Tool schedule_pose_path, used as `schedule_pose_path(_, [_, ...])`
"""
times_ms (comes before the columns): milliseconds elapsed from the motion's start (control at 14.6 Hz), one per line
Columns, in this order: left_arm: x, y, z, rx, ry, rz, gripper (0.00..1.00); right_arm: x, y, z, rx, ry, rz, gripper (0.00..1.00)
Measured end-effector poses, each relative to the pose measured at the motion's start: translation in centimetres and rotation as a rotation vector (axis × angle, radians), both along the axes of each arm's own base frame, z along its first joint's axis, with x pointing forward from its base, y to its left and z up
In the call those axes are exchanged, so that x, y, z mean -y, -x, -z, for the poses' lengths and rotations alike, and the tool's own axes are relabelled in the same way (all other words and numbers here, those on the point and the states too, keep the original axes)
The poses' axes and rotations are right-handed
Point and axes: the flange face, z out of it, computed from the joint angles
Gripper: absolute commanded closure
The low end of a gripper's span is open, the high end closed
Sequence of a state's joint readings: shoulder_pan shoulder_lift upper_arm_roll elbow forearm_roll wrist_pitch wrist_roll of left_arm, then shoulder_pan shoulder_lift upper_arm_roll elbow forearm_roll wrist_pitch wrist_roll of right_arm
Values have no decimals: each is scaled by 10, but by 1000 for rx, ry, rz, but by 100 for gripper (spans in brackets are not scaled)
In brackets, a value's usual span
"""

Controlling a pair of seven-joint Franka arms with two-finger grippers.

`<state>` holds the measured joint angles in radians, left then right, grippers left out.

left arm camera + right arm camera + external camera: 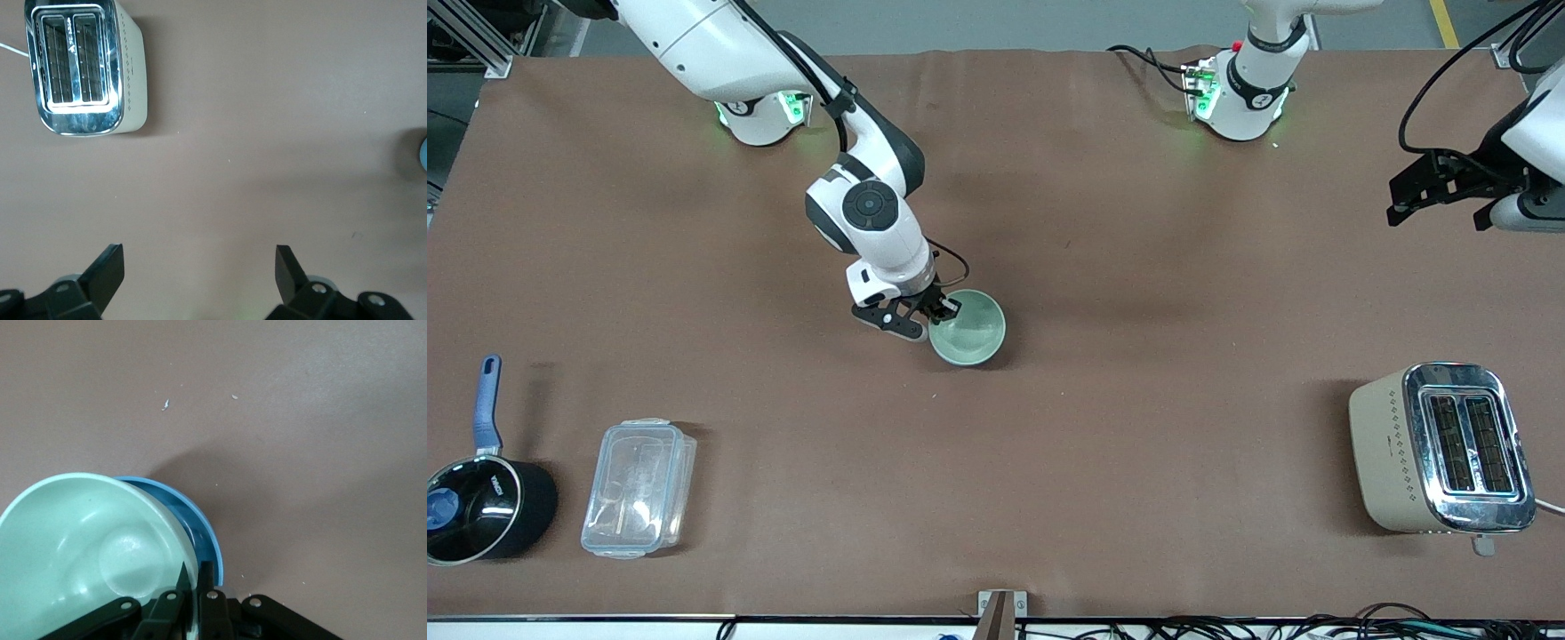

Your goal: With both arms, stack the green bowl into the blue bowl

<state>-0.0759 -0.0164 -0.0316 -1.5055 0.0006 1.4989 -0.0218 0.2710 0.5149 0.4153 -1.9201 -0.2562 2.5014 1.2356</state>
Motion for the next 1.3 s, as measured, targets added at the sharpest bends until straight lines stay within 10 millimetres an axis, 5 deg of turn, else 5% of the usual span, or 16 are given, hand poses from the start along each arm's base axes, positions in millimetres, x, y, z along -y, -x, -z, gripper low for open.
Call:
schedule_pose_path(547, [-8, 11, -5, 5, 1, -16, 0, 0, 0, 11, 4, -1, -5, 95])
schedule_pose_path(615, [-9, 11, -5, 4, 1, -17, 0, 0, 0, 11, 4, 0, -6, 90])
schedule_pose_path(752, [-9, 11, -3, 1, 1, -17, 0, 0, 0, 11, 5, 0, -5, 56])
schedule_pose_path(889, [-9, 11, -1, -1, 1, -17, 0, 2, -2, 12, 5, 2, -1, 33])
schedule_pose_path(1162, [-8, 7, 3, 2, 1, -16, 0, 6, -4, 10, -3, 19, 4, 0])
schedule_pose_path(1299, [-7, 5, 6, 0, 1, -15, 0, 8, -7, -6, -13, 58, 6, 0])
